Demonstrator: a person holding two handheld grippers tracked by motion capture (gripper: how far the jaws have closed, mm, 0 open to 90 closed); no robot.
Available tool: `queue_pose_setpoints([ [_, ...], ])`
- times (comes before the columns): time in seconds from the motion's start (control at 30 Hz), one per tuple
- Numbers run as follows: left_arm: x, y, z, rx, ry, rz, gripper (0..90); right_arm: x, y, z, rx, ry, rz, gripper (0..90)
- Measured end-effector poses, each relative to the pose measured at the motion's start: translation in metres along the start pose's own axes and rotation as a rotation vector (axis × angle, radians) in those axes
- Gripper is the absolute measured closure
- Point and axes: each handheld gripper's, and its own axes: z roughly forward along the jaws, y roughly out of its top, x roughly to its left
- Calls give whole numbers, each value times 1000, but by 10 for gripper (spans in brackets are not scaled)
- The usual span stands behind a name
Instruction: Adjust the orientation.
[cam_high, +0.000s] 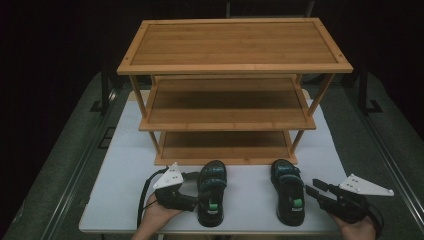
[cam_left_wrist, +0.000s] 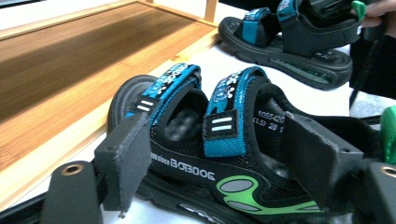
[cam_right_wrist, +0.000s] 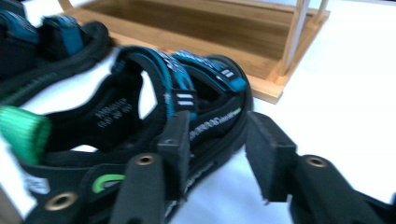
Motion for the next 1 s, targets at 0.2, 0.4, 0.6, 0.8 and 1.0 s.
queue_pose_setpoints([
  [0.2,-1,0,1,-3,17,1,203,5,5,-6,-85,61,5,506],
  [0.4,-1,-1,2,-9,25,6,187,14,9,2,-74,87,-8,465],
  [0.6,-2,0,2,-4,31,18,192,19,10,13,-41,80,-4,406],
  [0.8,-1,1,2,9,9,5,258,22,11,23,1,72,-15,324],
  [1.0,-1,1,2,23,10,-9,322,20,10,25,1,61,6,245],
])
